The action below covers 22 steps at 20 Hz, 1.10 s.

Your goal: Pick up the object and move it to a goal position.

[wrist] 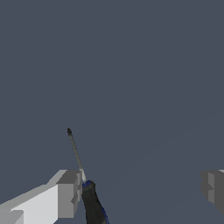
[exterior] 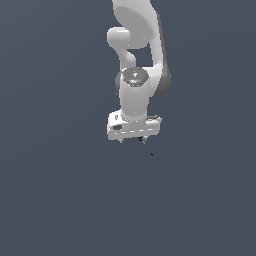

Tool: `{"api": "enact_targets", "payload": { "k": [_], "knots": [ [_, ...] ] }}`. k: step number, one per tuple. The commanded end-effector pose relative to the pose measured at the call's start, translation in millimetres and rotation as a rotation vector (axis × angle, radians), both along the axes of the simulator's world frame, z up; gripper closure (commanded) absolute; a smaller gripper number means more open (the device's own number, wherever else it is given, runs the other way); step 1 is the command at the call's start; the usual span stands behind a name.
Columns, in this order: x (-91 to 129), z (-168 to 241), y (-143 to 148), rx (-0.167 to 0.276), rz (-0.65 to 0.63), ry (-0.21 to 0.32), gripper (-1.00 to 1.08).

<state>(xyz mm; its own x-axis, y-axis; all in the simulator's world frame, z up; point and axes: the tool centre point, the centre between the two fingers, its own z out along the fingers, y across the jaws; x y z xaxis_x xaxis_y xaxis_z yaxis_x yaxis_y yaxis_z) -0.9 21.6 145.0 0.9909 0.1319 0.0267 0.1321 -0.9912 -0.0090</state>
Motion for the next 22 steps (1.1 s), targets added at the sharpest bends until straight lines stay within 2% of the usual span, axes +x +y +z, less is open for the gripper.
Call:
{"api": "enact_targets", "payload": {
  "k": [1, 13, 18, 22],
  "knots": [
    [-10, -12, 8, -0.004, 0.044, 0.004, -0.92],
    [-74, -70, 47, -0.017, 0.286, 0.02, -0.92],
    [-87, -78, 53, -0.017, 0.33, 0.022, -0.92],
    [-88, -79, 54, -0.016, 0.332, 0.023, -0.92]
  ]
}}
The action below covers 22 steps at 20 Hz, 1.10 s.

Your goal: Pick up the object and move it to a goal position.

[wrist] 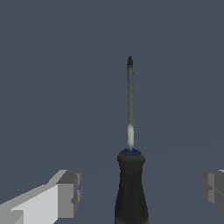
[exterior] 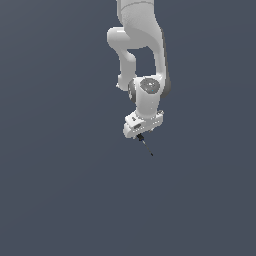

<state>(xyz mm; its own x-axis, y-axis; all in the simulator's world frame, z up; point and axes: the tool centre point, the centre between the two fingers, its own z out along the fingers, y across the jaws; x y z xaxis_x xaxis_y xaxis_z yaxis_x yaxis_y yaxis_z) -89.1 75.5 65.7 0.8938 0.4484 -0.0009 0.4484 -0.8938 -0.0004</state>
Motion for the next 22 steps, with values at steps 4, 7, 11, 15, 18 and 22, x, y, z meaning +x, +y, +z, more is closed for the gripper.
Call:
{"api": "enact_targets", "payload": {
  "k": [4, 7, 11, 15, 18, 22],
  "knots": [
    [0, -5, 0, 0.0, 0.0, -0.001, -0.92],
    [-1, -14, 0, 0.0, 0.001, -0.001, -0.92],
    [-2, -34, 0, 0.0, 0.003, -0.001, -0.92],
    [-2, -47, 0, 0.0, 0.004, -0.001, -0.92],
    [-1, -50, 0, 0.0, 0.004, -0.001, -0.92],
    [-1, -51, 0, 0.0, 0.004, -0.001, 1.08]
  ]
}}
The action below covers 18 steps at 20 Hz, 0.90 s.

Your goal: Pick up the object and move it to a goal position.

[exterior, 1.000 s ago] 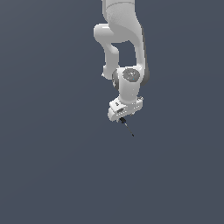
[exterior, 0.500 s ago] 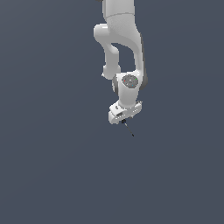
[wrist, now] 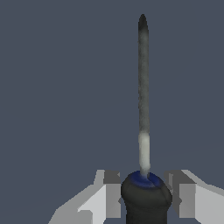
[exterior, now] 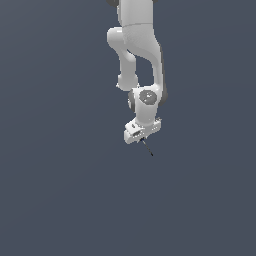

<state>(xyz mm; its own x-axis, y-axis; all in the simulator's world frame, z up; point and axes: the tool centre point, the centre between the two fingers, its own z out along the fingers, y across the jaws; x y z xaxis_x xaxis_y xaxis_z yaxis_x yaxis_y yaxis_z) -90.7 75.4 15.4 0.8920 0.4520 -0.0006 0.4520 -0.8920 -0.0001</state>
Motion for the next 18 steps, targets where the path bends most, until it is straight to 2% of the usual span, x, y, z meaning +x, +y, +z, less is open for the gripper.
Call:
{"api": "enact_targets", "payload": {
  "k": [1, 11, 18],
  "knots": [
    [0, 0, 0, 0.0, 0.0, -0.001, 1.08],
    [1, 2, -2, 0.0, 0.0, -0.001, 1.08],
    [8, 28, -21, 0.0, 0.0, -0.001, 1.08]
  ]
}}
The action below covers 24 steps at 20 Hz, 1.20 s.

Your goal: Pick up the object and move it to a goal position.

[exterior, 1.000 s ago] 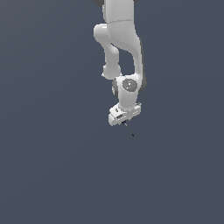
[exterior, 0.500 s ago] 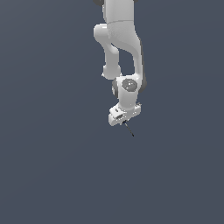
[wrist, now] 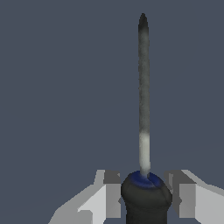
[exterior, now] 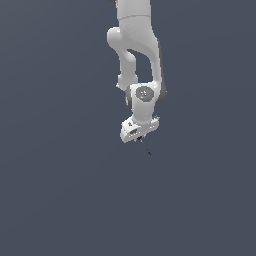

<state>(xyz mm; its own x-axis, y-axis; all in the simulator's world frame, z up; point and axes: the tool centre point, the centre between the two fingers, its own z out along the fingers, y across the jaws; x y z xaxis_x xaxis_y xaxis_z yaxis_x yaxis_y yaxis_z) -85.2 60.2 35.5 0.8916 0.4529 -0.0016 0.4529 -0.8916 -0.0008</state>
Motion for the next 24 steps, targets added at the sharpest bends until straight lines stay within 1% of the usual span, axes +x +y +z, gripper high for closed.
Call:
{"api": "enact_targets", "payload": {
  "k": [1, 7, 19, 24],
  "knots": [
    [4, 13, -10, 0.0, -0.001, -0.002, 1.08],
    [17, 58, -43, 0.0, 0.0, -0.002, 1.08],
    [51, 170, -125, 0.002, 0.001, -0.002, 1.08],
    [63, 204, -151, 0.002, 0.0, -0.002, 1.08]
  ]
}}
